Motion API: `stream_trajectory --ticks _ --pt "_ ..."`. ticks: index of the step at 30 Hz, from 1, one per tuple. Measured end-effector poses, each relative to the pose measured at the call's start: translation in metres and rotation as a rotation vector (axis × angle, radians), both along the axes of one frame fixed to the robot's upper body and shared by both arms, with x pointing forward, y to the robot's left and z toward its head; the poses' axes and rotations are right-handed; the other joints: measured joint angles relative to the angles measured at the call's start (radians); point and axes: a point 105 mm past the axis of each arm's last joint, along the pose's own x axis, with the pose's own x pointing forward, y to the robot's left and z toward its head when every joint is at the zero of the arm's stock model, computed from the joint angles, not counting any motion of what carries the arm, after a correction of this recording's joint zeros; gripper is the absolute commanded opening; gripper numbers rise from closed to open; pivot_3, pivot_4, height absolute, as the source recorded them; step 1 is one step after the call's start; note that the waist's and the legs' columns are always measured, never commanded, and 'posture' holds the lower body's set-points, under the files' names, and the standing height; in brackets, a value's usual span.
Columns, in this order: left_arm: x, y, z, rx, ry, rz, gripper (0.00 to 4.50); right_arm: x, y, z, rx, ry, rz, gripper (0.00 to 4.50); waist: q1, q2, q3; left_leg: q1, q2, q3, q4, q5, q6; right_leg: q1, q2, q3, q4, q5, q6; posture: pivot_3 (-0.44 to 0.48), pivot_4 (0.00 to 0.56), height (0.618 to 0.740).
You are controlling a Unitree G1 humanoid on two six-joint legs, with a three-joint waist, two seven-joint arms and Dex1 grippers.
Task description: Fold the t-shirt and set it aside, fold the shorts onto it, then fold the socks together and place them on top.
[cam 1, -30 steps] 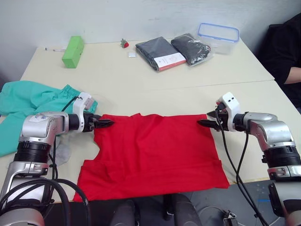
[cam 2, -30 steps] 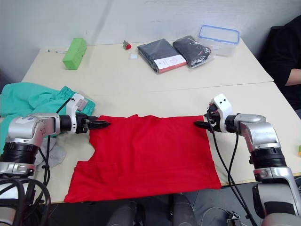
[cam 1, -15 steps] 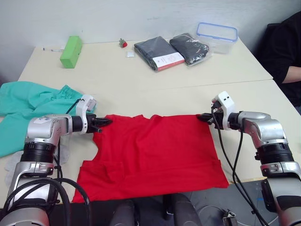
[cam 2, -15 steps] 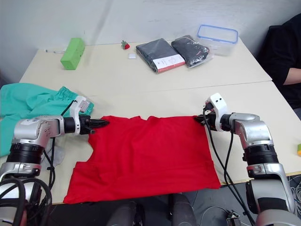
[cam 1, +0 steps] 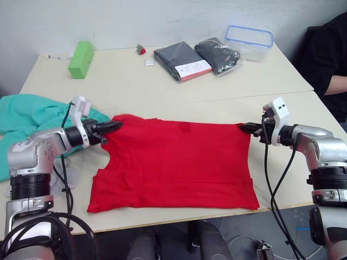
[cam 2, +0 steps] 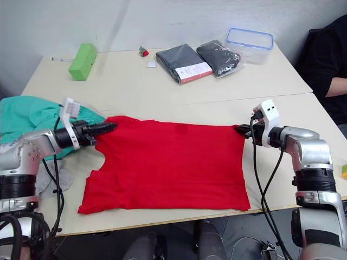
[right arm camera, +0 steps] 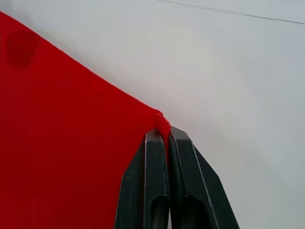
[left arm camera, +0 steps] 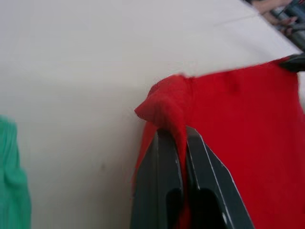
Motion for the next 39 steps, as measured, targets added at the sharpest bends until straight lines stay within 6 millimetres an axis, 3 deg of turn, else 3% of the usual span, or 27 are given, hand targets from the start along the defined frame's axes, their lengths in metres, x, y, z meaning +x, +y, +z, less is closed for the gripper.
stream_trajectory --ticks 5,9,14,16,19,26,30,32,34,39 --pt "0.011 -0.007 -0.022 0.093 0.024 0.039 0.0 0.001 0.008 -0.01 -0.031 0.01 0.014 0.03 0.002 0.0 0.0 0.0 0.0 0.0 0.0 0.0 0.0 0.0 0.0 0.0 0.0 0.0 0.0 0.0 0.15 0.74" --pt "0.014 -0.01 -0.027 0.102 0.018 0.036 0.0 0.002 0.011 -0.011 -0.038 0.004 0.02 0.03 0.001 0.0 0.0 0.0 0.0 0.0 0.0 0.0 0.0 0.0 0.0 0.0 0.0 0.0 0.0 0.0 0.15 0.74" --pt "0.001 -0.009 -0.027 0.112 0.028 -0.054 0.0 -0.001 0.015 -0.007 -0.046 -0.014 0.057 0.03 -0.001 0.0 0.0 0.0 0.0 0.0 0.0 0.0 0.0 0.0 0.0 0.0 0.0 0.0 0.0 0.0 0.15 0.74" --pt "-0.004 -0.005 -0.028 0.1 0.057 -0.058 0.44 -0.004 0.013 -0.009 -0.061 -0.018 0.061 0.0 -0.001 0.0 0.0 0.0 0.001 0.0 0.0 0.0 0.0 0.0 0.0 0.0 -0.001 0.0 0.0 0.0 0.15 0.74" --pt "-0.01 -0.004 -0.022 0.073 0.087 -0.072 1.29 -0.007 0.013 -0.012 -0.058 -0.002 0.067 0.73 -0.001 0.0 0.0 0.0 0.0 0.0 0.0 0.0 0.0 0.0 0.0 0.0 0.0 0.0 0.0 0.0 0.15 0.74" --pt "-0.014 -0.008 0.003 0.024 0.132 -0.12 3.49 -0.016 0.023 0.001 -0.074 -0.054 0.142 3.15 0.005 0.0 0.0 -0.001 0.0 -0.001 0.0 0.0 0.0 0.0 0.001 -0.001 0.0 0.0 0.0 0.0 0.15 0.74" --pt "0.009 -0.012 0.048 -0.147 0.126 -0.088 3.49 -0.021 0.034 0.015 -0.063 -0.106 0.203 3.15 0.01 -0.001 0.0 -0.001 -0.001 -0.001 0.001 0.0 0.001 0.0 0.003 -0.001 0.0 0.0 0.0 0.0 0.15 0.74" --pt "0.024 -0.011 0.06 -0.213 0.146 -0.036 3.49 -0.023 0.038 0.021 -0.059 -0.128 0.225 3.15 0.014 -0.001 0.0 0.0 -0.001 0.0 0.0 0.0 0.001 0.0 0.003 -0.001 0.0 0.0 0.0 0.0 0.15 0.74" --pt "0.037 -0.01 0.055 -0.237 0.205 0.03 3.49 -0.025 0.042 0.026 -0.058 -0.147 0.242 3.15 0.018 -0.001 0.0 0.0 -0.001 0.0 0.0 0.0 0.001 0.0 0.004 -0.003 0.0 0.0 0.001 0.0 0.15 0.74" --pt "0.051 -0.013 0.012 -0.212 0.381 0.128 3.49 -0.038 0.063 0.043 -0.036 -0.197 0.331 3.15 0.018 -0.003 0.002 -0.001 -0.001 0.001 0.0 0.0 0.0 -0.002 0.005 -0.008 0.0 0.0 0.001 0.0 0.15 0.74"
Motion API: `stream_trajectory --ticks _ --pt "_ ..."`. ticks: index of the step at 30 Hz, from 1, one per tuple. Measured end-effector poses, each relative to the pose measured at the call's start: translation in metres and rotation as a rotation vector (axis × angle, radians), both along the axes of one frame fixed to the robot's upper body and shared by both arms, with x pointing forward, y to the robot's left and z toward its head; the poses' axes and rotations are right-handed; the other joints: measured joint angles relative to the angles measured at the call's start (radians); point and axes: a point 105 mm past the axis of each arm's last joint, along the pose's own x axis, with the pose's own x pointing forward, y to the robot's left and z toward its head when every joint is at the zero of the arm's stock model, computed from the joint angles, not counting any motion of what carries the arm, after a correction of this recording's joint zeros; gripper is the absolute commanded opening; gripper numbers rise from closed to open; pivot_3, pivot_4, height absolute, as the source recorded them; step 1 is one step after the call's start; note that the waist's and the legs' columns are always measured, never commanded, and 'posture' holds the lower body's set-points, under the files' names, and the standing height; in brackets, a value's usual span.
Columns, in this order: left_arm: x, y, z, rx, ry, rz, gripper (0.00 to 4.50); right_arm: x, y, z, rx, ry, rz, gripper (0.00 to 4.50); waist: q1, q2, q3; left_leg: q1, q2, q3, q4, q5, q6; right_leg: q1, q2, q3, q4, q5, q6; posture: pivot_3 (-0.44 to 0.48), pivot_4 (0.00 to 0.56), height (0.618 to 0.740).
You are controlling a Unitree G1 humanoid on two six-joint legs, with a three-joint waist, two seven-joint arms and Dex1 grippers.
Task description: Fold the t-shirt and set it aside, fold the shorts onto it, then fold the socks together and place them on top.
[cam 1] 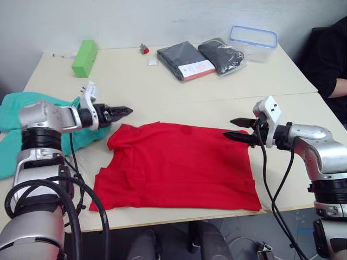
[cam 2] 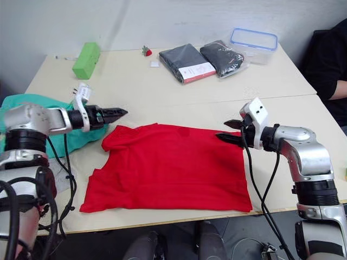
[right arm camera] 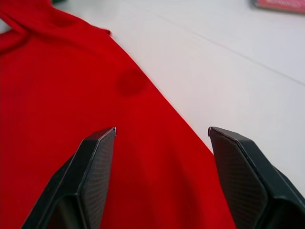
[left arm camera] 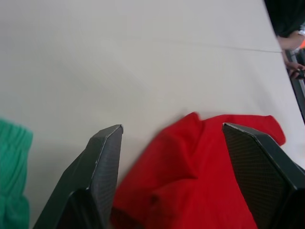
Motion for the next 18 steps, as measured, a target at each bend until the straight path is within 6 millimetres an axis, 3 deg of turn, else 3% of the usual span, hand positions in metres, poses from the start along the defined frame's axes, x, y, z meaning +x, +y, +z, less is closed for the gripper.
stream_trajectory --ticks 7,18 --pt "0.009 -0.015 -0.012 0.085 0.008 -0.047 3.49 -0.036 0.03 0.015 0.016 -0.022 0.215 3.15 0.009 -0.003 0.002 0.0 -0.001 0.0 0.001 0.0 0.0 0.0 0.0 -0.001 0.0 0.0 0.001 0.0 0.15 0.74" --pt "0.002 -0.029 -0.016 0.112 0.025 -0.176 3.49 -0.038 0.027 0.009 0.003 -0.013 0.201 3.15 0.009 -0.003 0.001 0.0 -0.002 0.0 0.001 0.0 0.001 0.001 -0.001 -0.001 0.0 0.001 0.001 0.0 0.15 0.74"
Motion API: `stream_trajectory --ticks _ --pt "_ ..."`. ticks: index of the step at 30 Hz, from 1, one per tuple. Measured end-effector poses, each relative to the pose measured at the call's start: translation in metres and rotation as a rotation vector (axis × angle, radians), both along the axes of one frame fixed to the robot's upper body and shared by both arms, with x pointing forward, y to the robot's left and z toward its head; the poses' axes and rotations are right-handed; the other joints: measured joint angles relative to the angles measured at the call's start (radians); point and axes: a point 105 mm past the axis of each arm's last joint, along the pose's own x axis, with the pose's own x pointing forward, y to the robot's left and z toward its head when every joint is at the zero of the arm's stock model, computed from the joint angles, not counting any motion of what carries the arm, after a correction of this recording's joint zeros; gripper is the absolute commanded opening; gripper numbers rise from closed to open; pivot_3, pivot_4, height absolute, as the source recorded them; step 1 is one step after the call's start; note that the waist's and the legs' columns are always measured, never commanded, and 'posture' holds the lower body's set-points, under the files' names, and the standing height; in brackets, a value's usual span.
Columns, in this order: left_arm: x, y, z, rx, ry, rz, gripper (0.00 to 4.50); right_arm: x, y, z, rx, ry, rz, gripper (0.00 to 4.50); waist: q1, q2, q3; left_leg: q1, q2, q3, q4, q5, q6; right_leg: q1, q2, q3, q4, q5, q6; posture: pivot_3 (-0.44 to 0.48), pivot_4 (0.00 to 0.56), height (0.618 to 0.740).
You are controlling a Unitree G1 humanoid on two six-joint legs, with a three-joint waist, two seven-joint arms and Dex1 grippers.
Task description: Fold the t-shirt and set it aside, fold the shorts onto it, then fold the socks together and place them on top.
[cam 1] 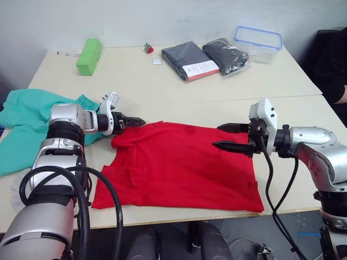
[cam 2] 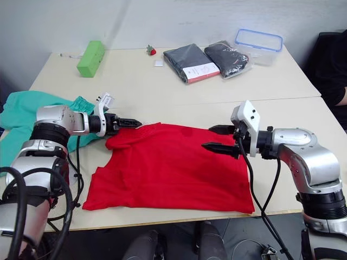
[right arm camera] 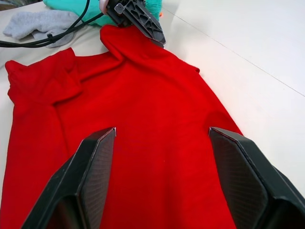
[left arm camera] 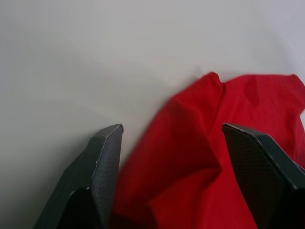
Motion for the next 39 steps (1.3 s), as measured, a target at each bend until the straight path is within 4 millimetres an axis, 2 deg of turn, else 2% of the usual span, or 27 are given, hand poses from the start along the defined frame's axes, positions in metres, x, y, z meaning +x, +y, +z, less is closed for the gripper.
stream_trajectory --ticks 2,5,14,22,26,29,32,37,39 --pt "0.0 0.0 -0.001 0.02 -0.004 -0.013 3.49 0.0 0.0 0.0 0.0 -0.005 -0.004 3.15 0.0 0.0 0.0 0.0 0.0 0.0 0.0 0.0 0.0 0.0 0.0 0.0 0.0 0.0 0.0 0.0 0.15 0.74" --pt "0.001 -0.001 -0.003 0.043 -0.014 -0.018 2.9 0.001 0.0 0.0 -0.002 -0.007 -0.012 3.2 0.001 0.0 0.0 0.0 0.0 -0.001 0.0 0.0 0.0 0.0 0.0 0.0 0.0 0.0 0.0 0.0 0.15 0.74" --pt "0.001 -0.004 -0.014 0.058 0.014 -0.007 0.05 0.001 -0.002 -0.006 -0.003 -0.002 -0.027 3.2 0.002 0.0 0.0 0.0 0.0 -0.001 0.0 0.0 0.0 0.0 -0.001 0.0 0.0 0.0 0.0 0.0 0.15 0.74" --pt "0.0 -0.004 -0.014 0.034 0.022 0.003 0.02 0.001 -0.002 -0.007 -0.002 -0.002 -0.032 3.2 0.001 0.0 0.0 0.0 0.0 -0.001 0.0 0.0 0.0 0.0 -0.001 0.0 0.0 0.0 0.0 0.0 0.15 0.74" --pt "0.001 -0.004 -0.01 0.014 -0.032 -0.022 0.02 0.001 -0.001 -0.009 -0.006 0.004 -0.027 3.2 -0.001 -0.001 0.0 0.0 0.0 -0.001 0.0 0.0 0.0 0.0 -0.001 0.0 0.0 0.0 0.0 0.0 0.15 0.74" --pt "0.004 -0.001 -0.001 0.067 -0.206 -0.093 0.02 0.001 -0.001 -0.012 -0.007 0.012 -0.028 3.2 -0.002 -0.001 0.0 0.0 0.001 -0.001 0.0 0.0 0.0 0.0 -0.001 0.001 0.0 0.0 0.0 0.0 0.15 0.74" --pt "-0.001 0.001 0.008 0.202 -0.443 -0.205 0.02 0.0 -0.001 -0.014 -0.007 0.017 -0.028 3.2 -0.003 -0.001 0.0 0.0 0.001 -0.001 0.0 0.0 0.0 0.0 -0.001 0.002 0.0 0.0 0.0 0.0 0.15 0.74" --pt "-0.009 -0.001 0.007 0.372 -0.706 -0.302 0.02 0.0 -0.001 -0.013 -0.006 0.008 -0.022 3.2 -0.001 -0.001 0.0 0.0 0.001 -0.001 0.001 0.0 0.0 0.0 -0.001 0.003 0.0 0.0 0.0 0.0 0.15 0.74" --pt "-0.016 -0.004 0.009 0.437 -0.86 -0.348 0.02 0.0 0.0 -0.014 -0.007 0.007 -0.02 3.2 -0.001 -0.001 0.0 0.0 0.001 -0.001 0.001 0.0 0.0 0.0 -0.004 0.006 0.0 0.0 0.0 0.0 0.15 0.74"
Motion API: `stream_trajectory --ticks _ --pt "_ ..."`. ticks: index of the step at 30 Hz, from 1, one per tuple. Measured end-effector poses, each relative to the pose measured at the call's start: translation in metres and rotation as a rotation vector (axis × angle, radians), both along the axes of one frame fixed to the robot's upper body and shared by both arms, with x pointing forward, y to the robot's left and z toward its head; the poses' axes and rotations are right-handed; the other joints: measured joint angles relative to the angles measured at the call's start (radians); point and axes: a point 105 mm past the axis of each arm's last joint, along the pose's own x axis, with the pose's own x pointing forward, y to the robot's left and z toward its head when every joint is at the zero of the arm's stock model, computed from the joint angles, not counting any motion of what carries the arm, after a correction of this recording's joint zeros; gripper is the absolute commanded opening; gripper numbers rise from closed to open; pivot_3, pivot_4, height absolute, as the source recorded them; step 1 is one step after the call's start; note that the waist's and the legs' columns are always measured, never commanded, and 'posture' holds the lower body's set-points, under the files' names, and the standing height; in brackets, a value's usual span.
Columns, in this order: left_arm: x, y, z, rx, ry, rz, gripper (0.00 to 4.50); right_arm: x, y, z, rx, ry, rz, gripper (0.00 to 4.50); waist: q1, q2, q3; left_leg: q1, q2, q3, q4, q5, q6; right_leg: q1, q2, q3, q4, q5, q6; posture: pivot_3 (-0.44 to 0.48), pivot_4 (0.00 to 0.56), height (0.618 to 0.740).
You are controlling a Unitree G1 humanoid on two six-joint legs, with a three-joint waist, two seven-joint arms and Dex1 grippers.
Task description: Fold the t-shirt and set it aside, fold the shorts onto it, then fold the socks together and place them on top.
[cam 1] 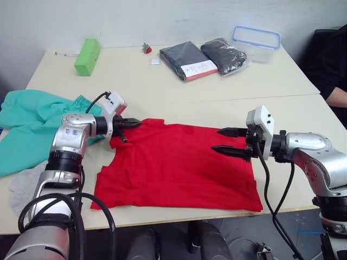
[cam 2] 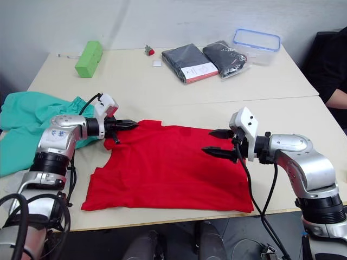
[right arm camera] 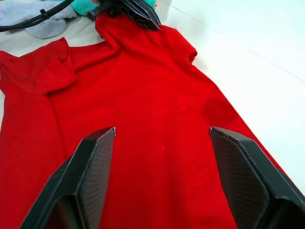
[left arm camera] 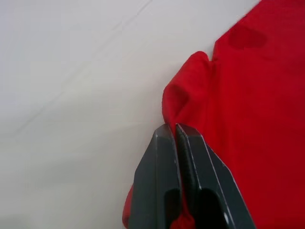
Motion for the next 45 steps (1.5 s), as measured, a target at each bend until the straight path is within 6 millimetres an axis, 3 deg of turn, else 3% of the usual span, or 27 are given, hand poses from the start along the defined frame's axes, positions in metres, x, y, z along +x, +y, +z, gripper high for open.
stream_trajectory --ticks 5,10,16,19,20,23,27,32,37,45 --pt "-0.023 -0.009 0.006 0.157 -0.381 -0.102 0.02 -0.001 0.002 -0.002 -0.005 0.007 0.009 3.2 0.0 0.0 0.0 0.0 0.0 0.0 0.0 0.0 0.0 0.0 -0.003 0.0 -0.001 0.0 0.0 0.0 0.15 0.74" --pt "-0.055 -0.02 -0.004 0.295 -0.621 -0.213 0.02 -0.001 0.002 -0.005 -0.007 0.016 0.01 3.2 0.0 0.0 0.0 0.0 0.001 0.0 -0.001 0.0 0.001 0.0 -0.004 0.0 -0.001 0.0 0.0 0.0 0.15 0.74" --pt "-0.085 -0.018 -0.042 0.515 -0.707 -0.411 0.02 0.0 0.003 -0.006 -0.011 0.016 0.013 3.2 -0.001 0.0 0.0 0.001 0.001 0.0 -0.001 -0.001 0.002 0.0 -0.004 -0.002 -0.001 0.0 0.0 0.0 0.15 0.74" --pt "-0.091 -0.017 -0.049 0.546 -0.719 -0.45 0.02 0.001 0.004 -0.008 -0.01 0.018 0.018 3.2 0.0 0.0 0.0 0.0 0.001 0.0 -0.001 -0.001 0.002 0.0 -0.005 -0.002 -0.001 0.0 0.0 0.0 0.15 0.74" --pt "-0.09 -0.016 -0.049 0.545 -0.712 -0.444 0.24 0.002 0.005 -0.007 -0.01 0.015 0.019 3.2 0.001 0.0 0.0 0.0 0.001 0.0 -0.001 -0.001 0.003 0.0 -0.006 -0.003 -0.001 0.0 0.0 0.0 0.15 0.74" --pt "-0.088 -0.012 -0.054 0.515 -0.621 -0.405 0.99 0.003 0.005 -0.007 -0.017 0.009 0.017 3.2 -0.001 0.0 0.0 0.0 0.001 0.0 -0.001 -0.001 0.003 0.001 -0.005 -0.004 -0.001 0.0 0.0 0.0 0.15 0.74" --pt "-0.085 -0.005 -0.053 0.331 -0.333 -0.269 2.23 0.004 0.004 -0.008 -0.02 0.011 0.013 3.2 -0.003 0.0 0.0 0.0 0.002 0.0 -0.001 -0.001 0.002 0.001 -0.004 -0.004 -0.001 0.0 0.0 0.0 0.15 0.74" --pt "-0.08 0.004 -0.034 -0.083 0.144 -0.076 2.23 0.004 0.004 -0.008 -0.022 0.01 0.01 3.2 -0.002 0.0 0.0 0.0 0.002 -0.001 0.0 -0.001 0.002 0.001 -0.002 0.0 -0.001 0.0 0.0 0.0 0.15 0.74" --pt "-0.067 0.013 -0.005 -0.29 0.318 0.043 2.23 0.003 0.007 -0.009 -0.013 0.009 0.012 3.2 -0.001 0.0 0.0 0.0 0.0 -0.002 0.0 -0.001 0.002 0.003 0.001 0.001 -0.002 0.0 0.0 0.0 0.15 0.74" --pt "-0.07 0.002 -0.016 -0.426 0.658 0.099 2.23 0.002 0.004 -0.017 -0.012 0.031 -0.013 3.2 -0.001 0.0 0.0 0.0 0.001 -0.002 0.0 -0.001 0.002 0.003 0.003 0.002 -0.002 0.0 0.0 0.0 0.15 0.74"
